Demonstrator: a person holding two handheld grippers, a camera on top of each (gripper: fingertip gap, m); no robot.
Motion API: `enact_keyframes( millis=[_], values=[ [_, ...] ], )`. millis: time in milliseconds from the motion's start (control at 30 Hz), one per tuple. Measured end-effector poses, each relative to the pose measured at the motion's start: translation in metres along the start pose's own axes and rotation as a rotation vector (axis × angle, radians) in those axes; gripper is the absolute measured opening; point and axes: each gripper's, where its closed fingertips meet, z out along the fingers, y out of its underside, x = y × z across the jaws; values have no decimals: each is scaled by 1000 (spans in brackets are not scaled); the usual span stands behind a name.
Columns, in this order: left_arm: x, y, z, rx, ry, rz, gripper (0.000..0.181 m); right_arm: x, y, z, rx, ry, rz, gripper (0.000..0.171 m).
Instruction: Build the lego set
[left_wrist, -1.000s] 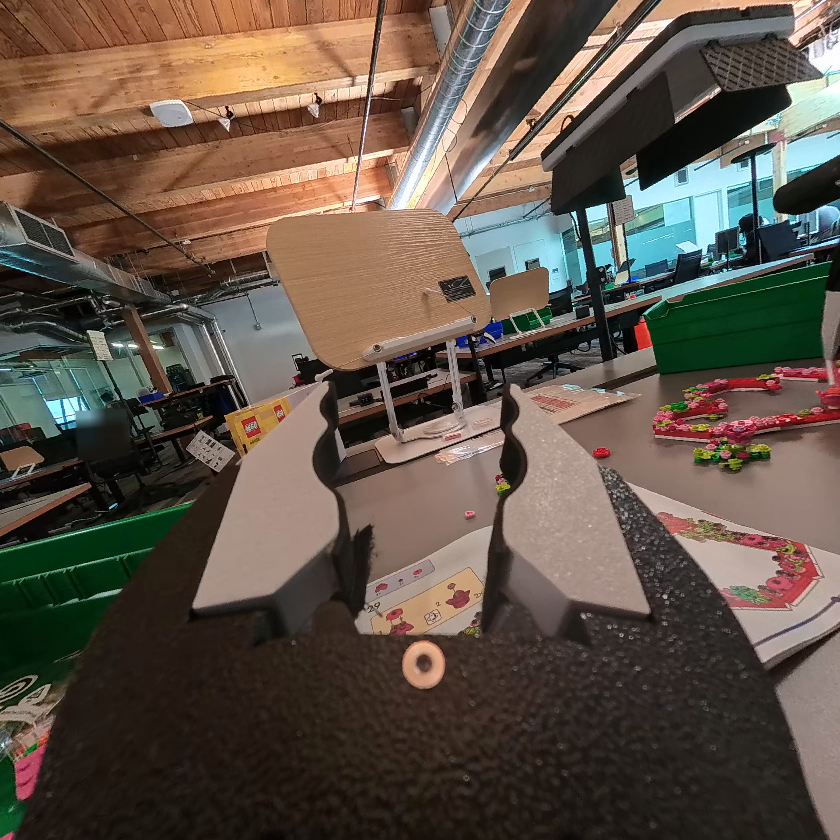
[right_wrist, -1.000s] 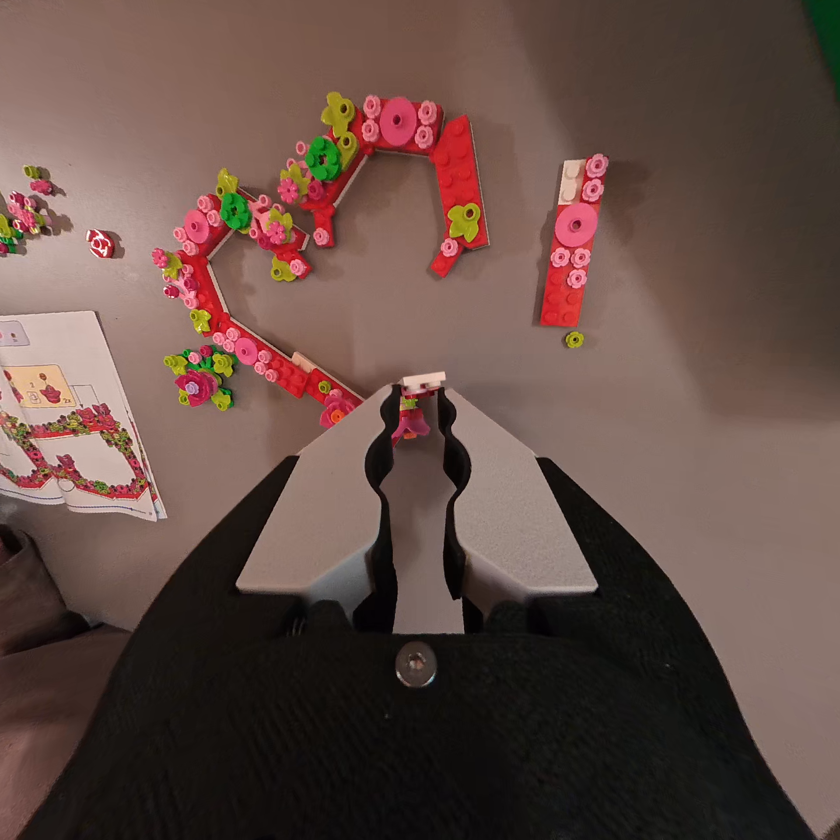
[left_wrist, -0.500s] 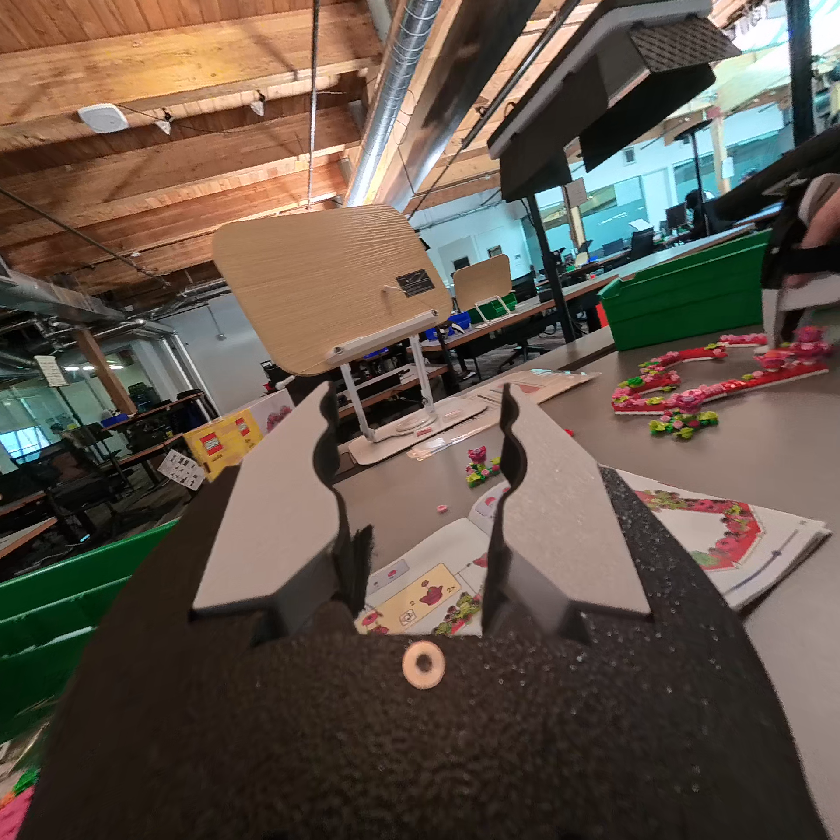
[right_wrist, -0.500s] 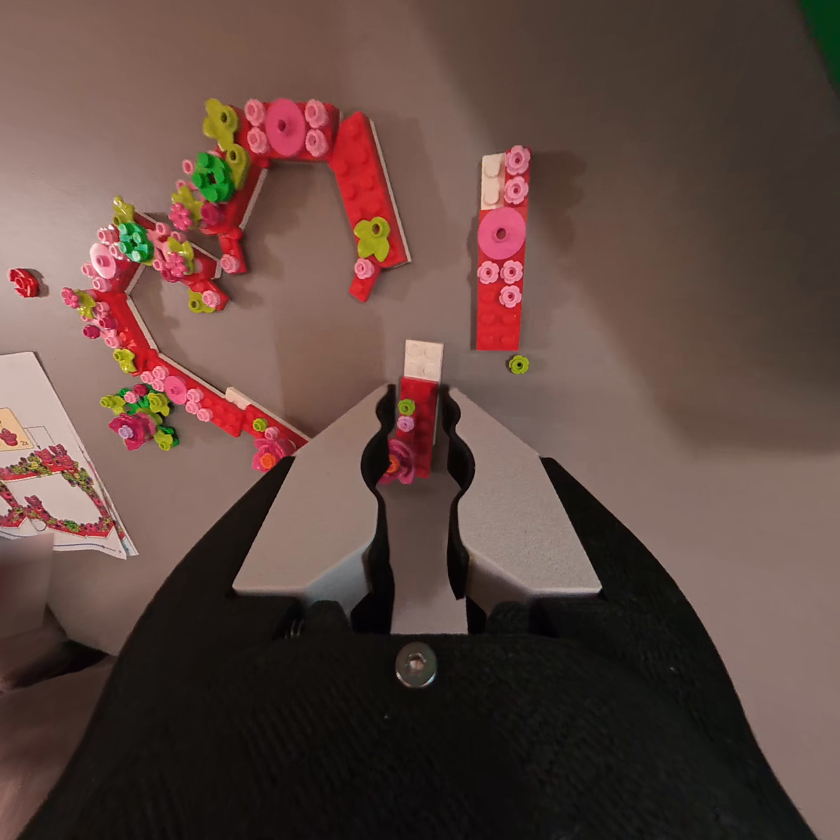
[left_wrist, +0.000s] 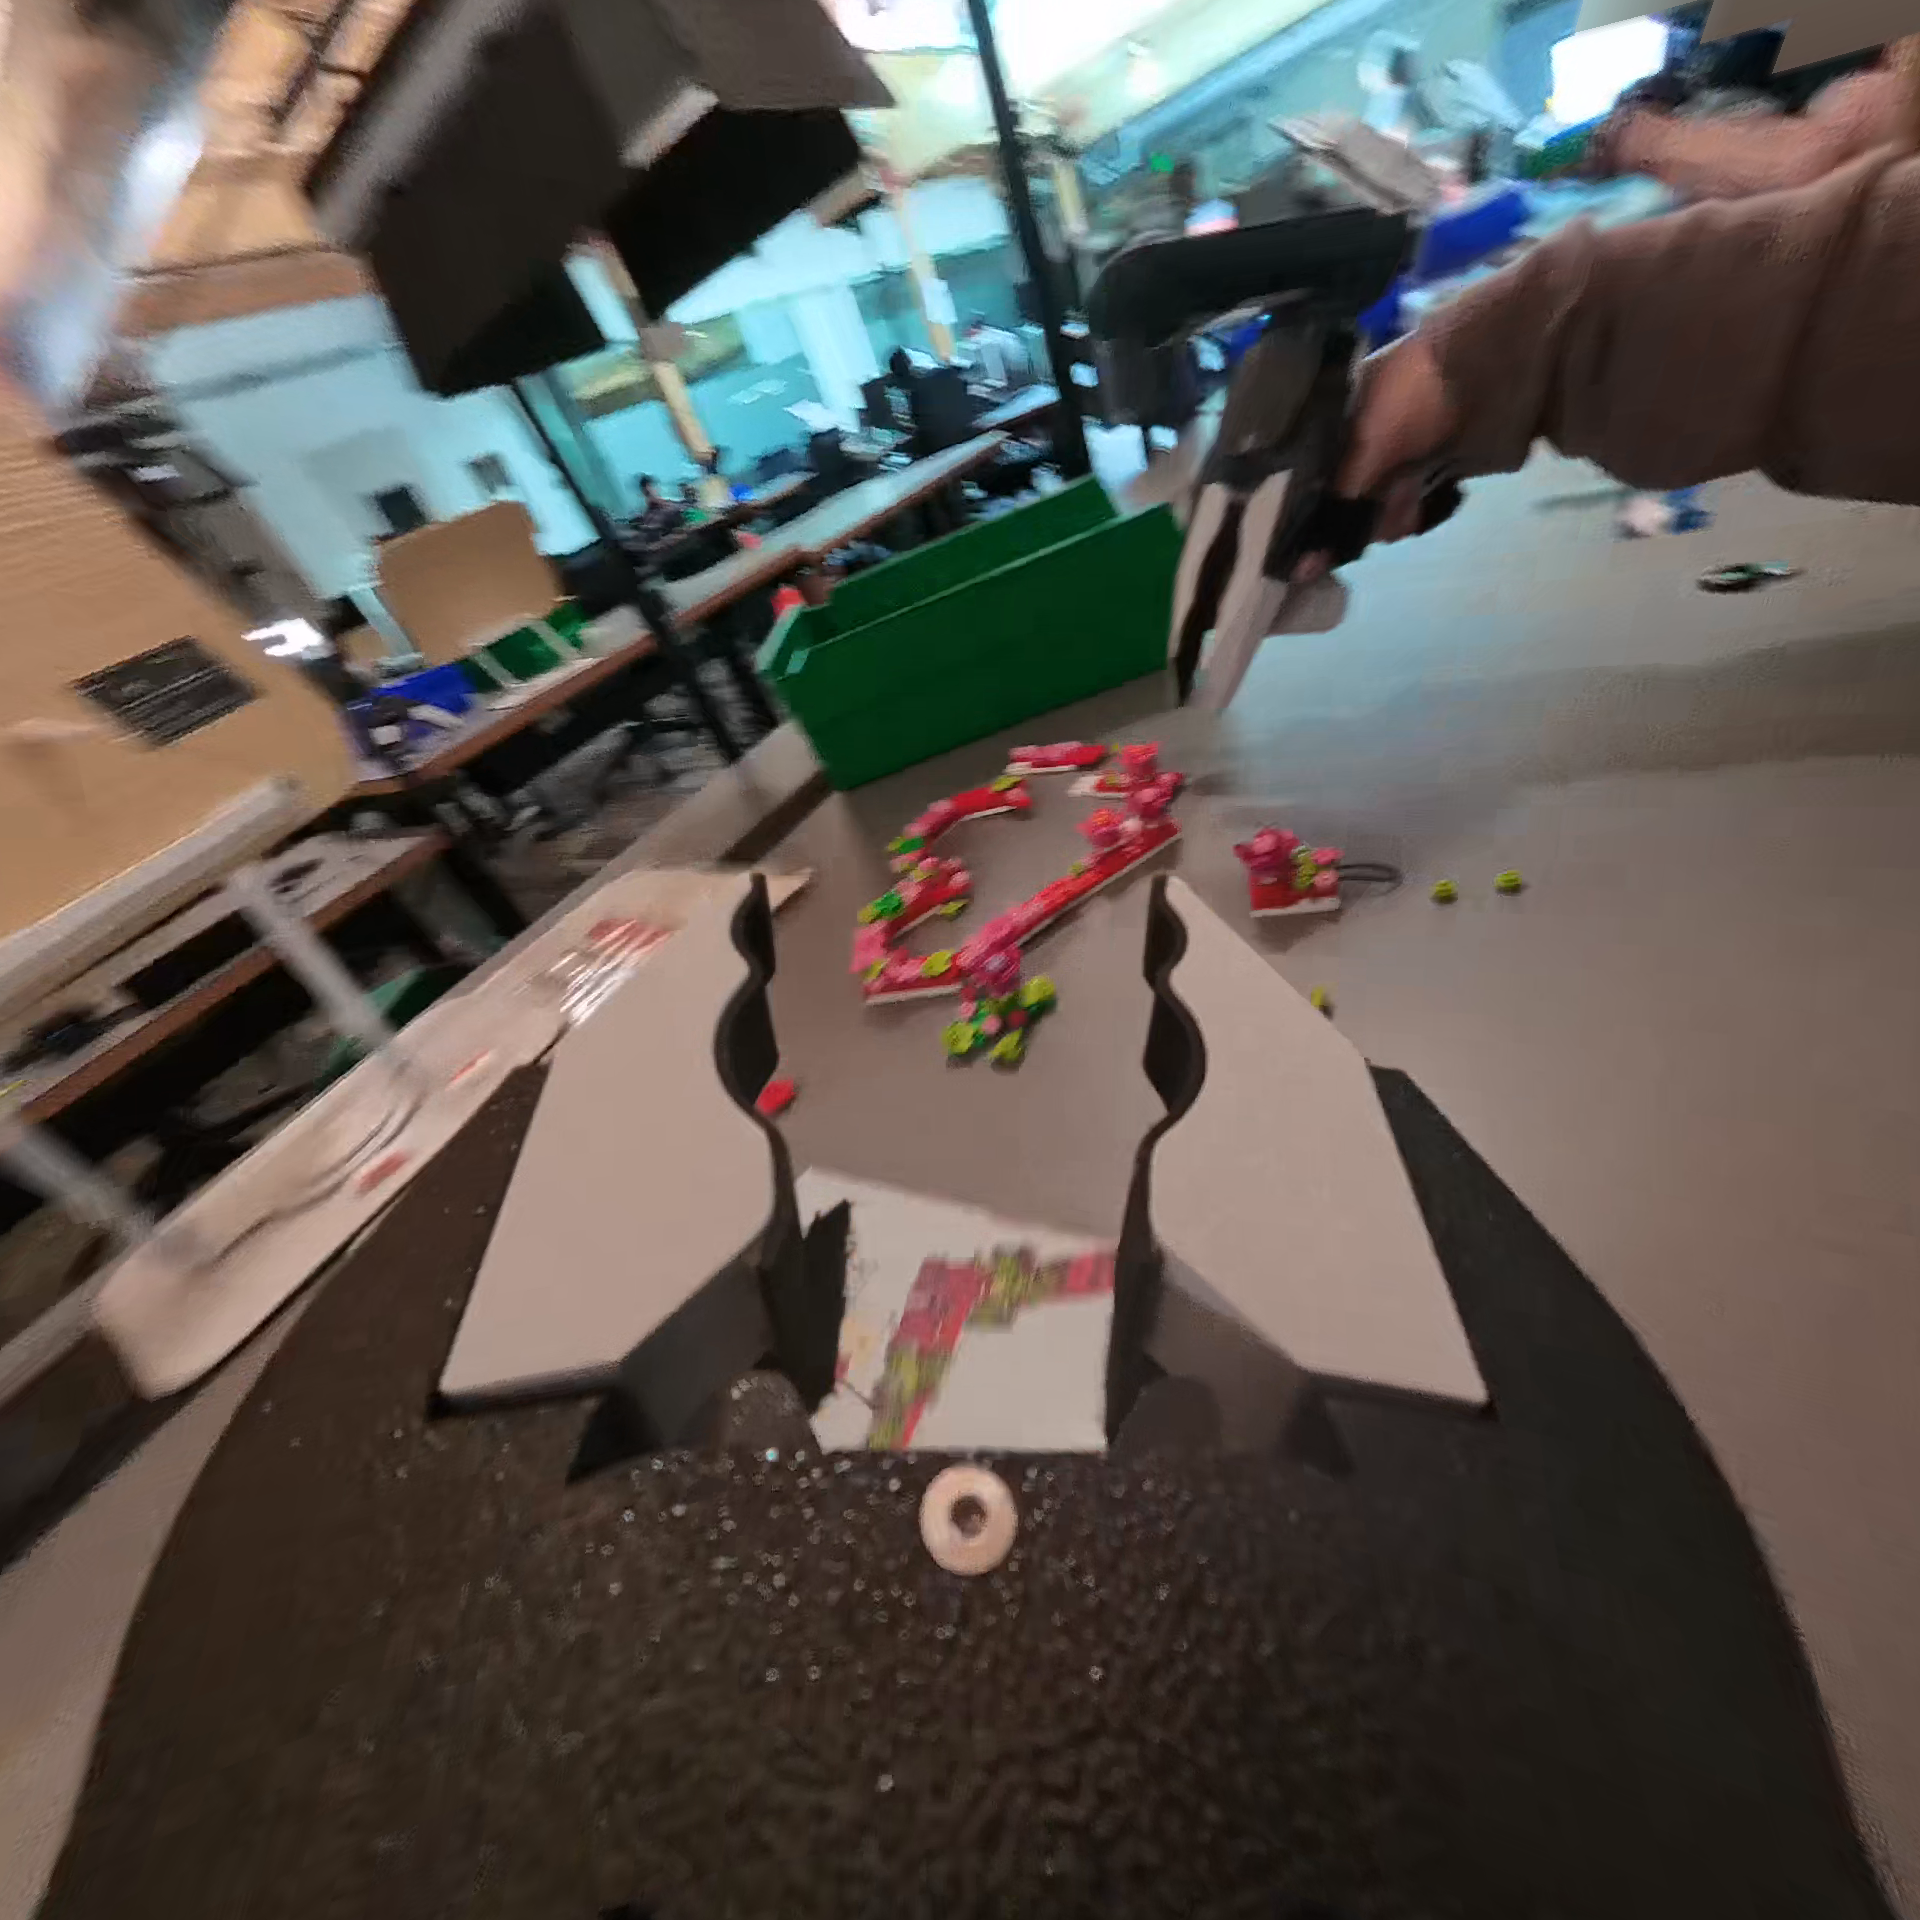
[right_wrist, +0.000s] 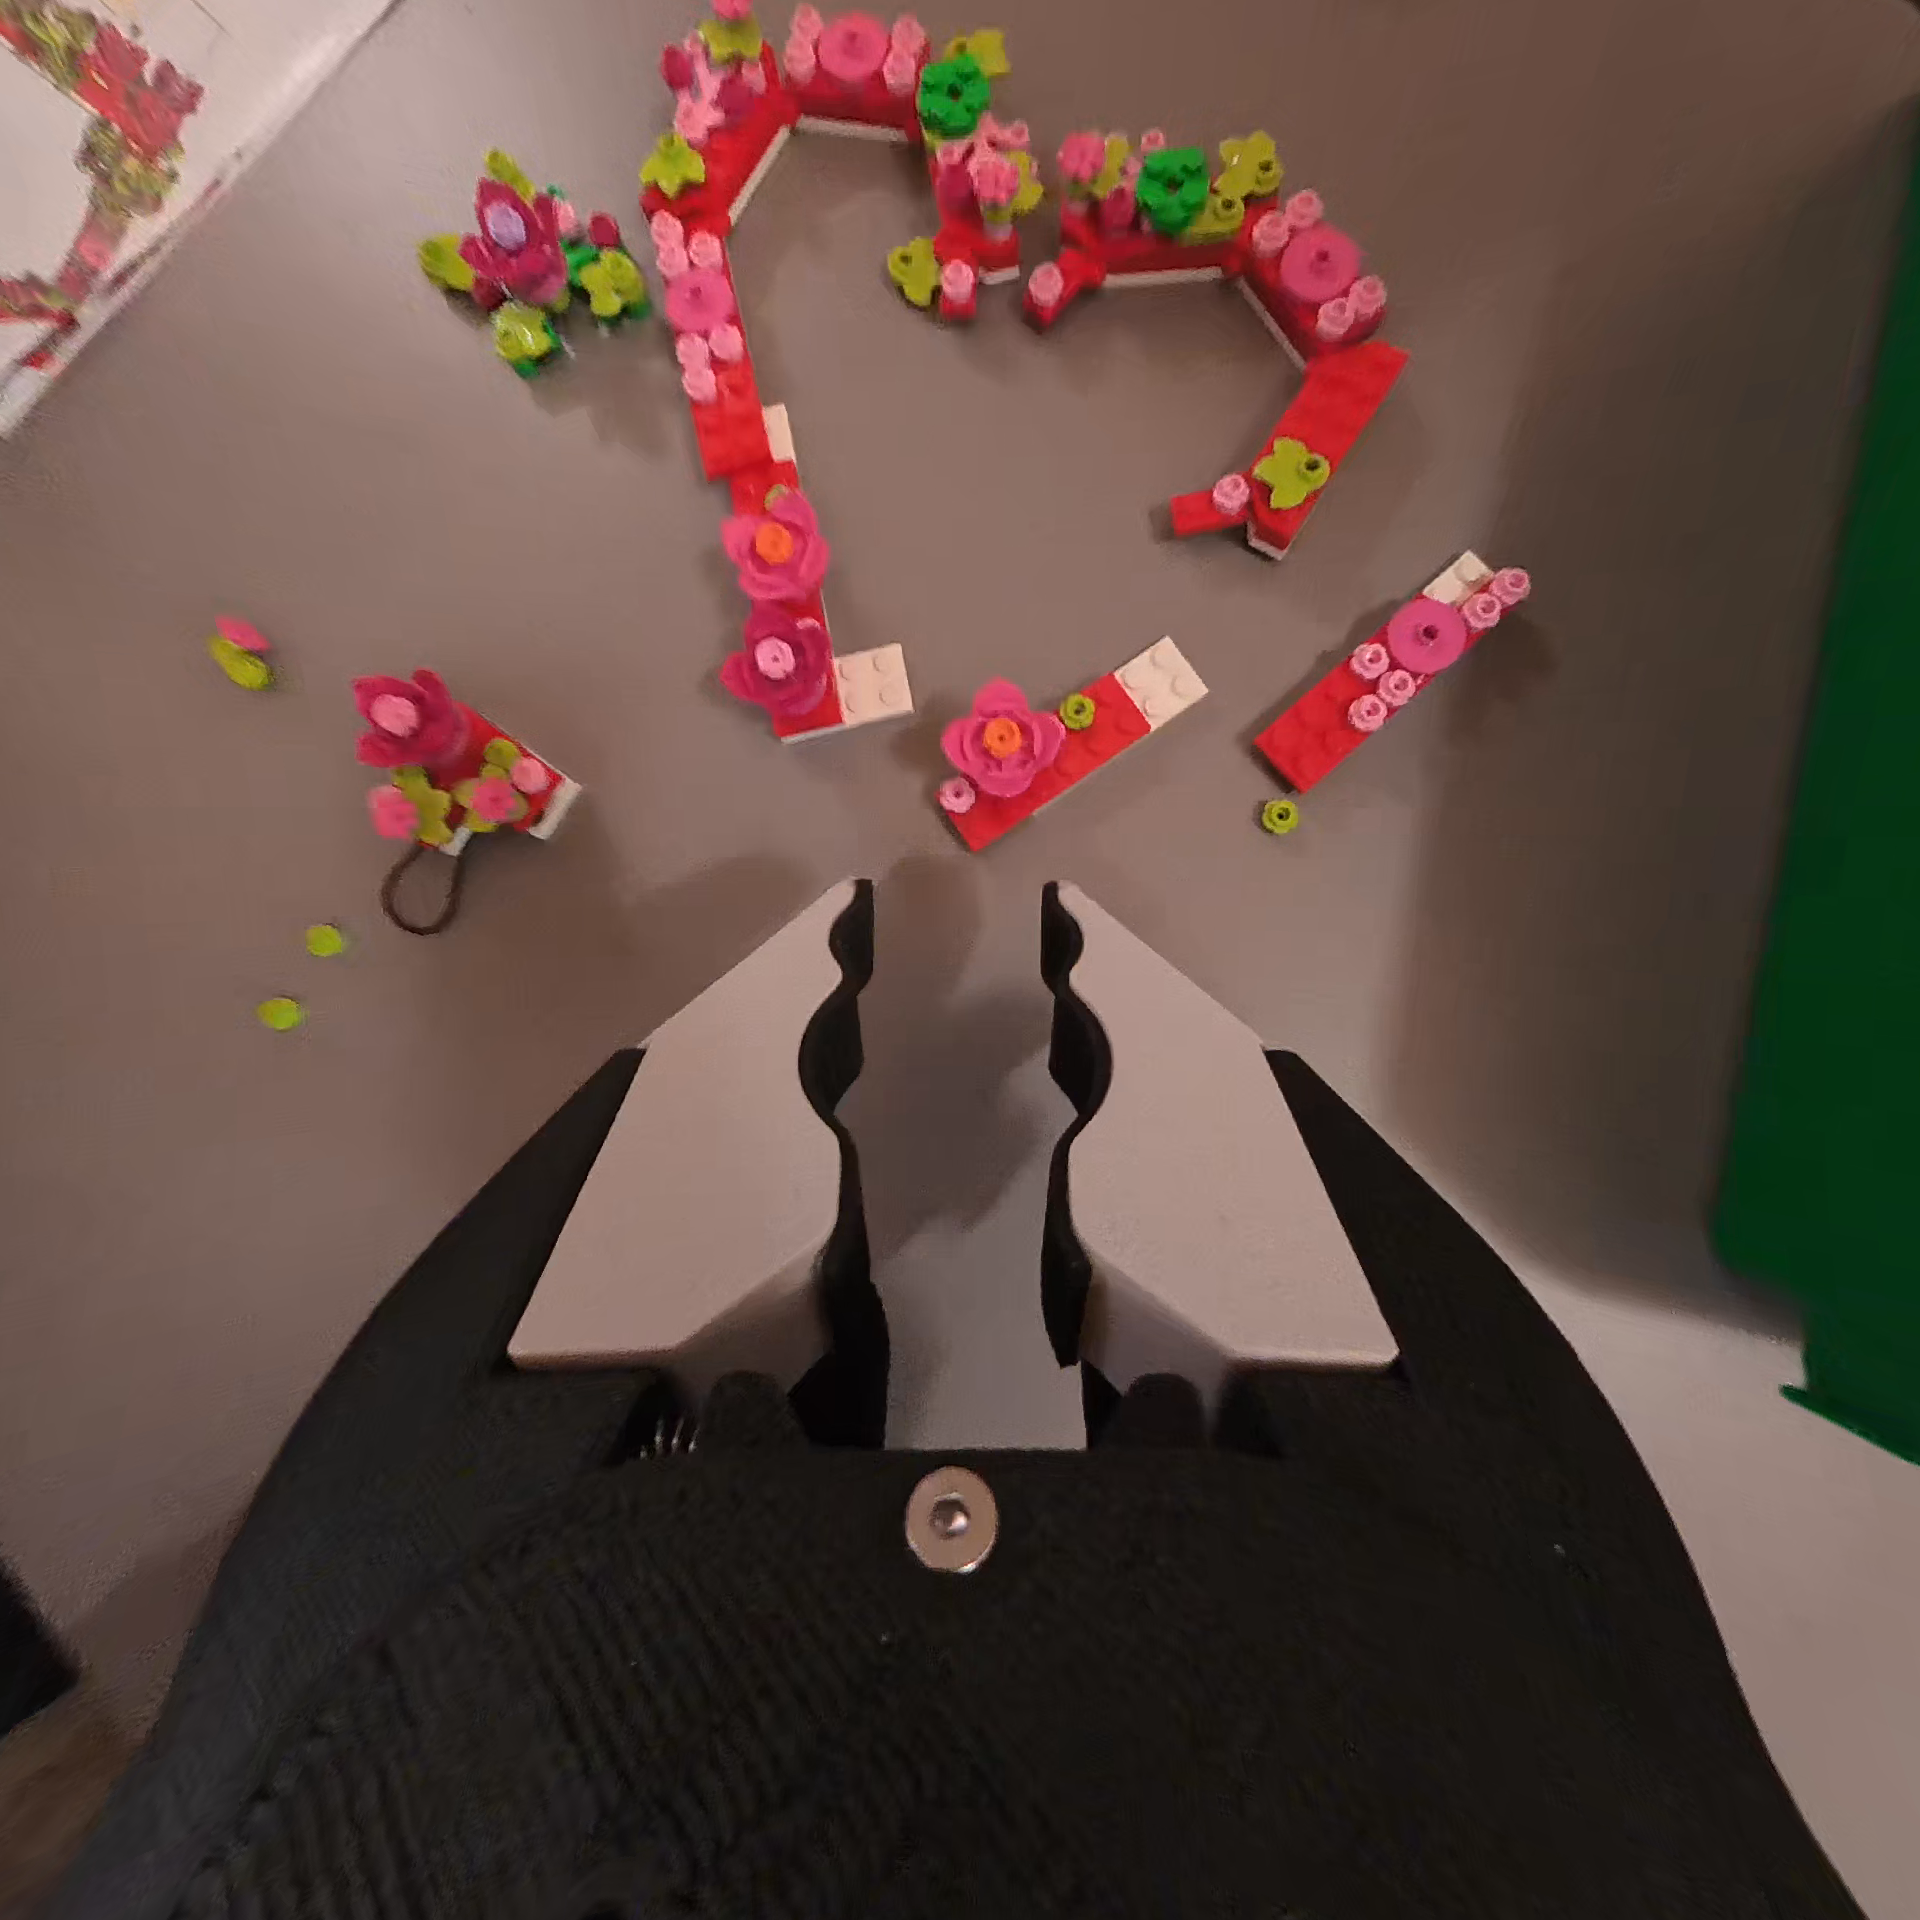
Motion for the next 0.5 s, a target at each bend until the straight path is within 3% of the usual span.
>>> enact_keyframes(
  millis=[133,267,500],
  values=[
    [27,-12,72,-84,284,49,67,8,9,8,90,-4,-44,25],
    [42,18,135,-261,505,169,67,18,11,15,123,-35,-66,22],
    [56,67,192,-399,739,193,66,8,2,35,98,-139,-162,22]
  ],
)
